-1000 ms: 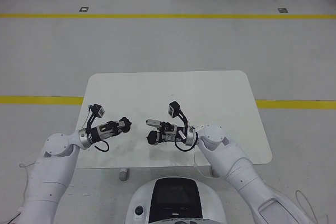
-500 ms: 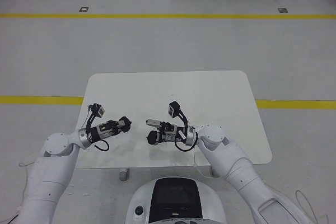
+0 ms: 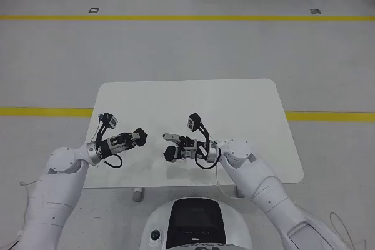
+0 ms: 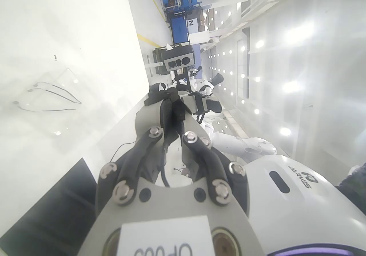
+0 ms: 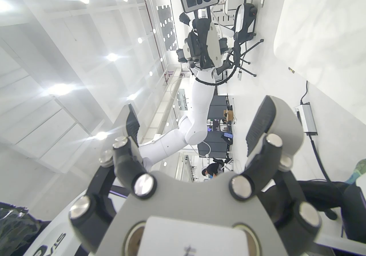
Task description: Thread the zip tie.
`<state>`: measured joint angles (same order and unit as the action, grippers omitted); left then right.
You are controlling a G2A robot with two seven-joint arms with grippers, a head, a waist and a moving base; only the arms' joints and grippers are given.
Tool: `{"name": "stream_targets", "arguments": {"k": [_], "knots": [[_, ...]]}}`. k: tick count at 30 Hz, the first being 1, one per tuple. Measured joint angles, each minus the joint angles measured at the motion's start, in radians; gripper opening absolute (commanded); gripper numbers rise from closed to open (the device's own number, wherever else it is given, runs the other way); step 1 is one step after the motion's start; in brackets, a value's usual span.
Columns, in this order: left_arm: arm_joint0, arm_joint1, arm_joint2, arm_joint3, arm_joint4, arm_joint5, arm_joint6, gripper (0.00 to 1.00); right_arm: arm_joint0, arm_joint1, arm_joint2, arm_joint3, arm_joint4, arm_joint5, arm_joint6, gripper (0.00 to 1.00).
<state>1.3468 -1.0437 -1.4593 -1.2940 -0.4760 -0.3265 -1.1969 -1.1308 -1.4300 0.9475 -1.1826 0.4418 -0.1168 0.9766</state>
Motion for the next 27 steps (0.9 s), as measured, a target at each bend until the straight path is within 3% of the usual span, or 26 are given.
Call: {"name": "stream_targets", "arguments": {"k": [4,13,21,23,27], "knots": [[0.009,0.005,-0.008,0.012,0.009,-0.007,0.026,0.0,0.0,0.0,0.0,0.0,0.0,0.0,0.0,1.0],[0.043,0.02,-0.076,0.047,-0.024,-0.014,-0.027,0.0,0.0,0.0,0.0,0.0,0.0,0.0,0.0,1.0],[0.047,0.02,-0.08,0.048,-0.037,-0.014,-0.056,0.0,0.006,0.006,0.003,-0.022,-0.044,0.01,-0.034,1.0],[0.047,0.02,-0.079,0.048,-0.037,-0.014,-0.056,0.0,0.022,0.017,0.009,-0.059,-0.144,0.055,-0.069,1.0],[0.047,0.02,-0.079,0.048,-0.037,-0.014,-0.056,0.0,0.078,0.042,-0.012,-0.166,-0.431,0.274,-0.054,1.0]]}}
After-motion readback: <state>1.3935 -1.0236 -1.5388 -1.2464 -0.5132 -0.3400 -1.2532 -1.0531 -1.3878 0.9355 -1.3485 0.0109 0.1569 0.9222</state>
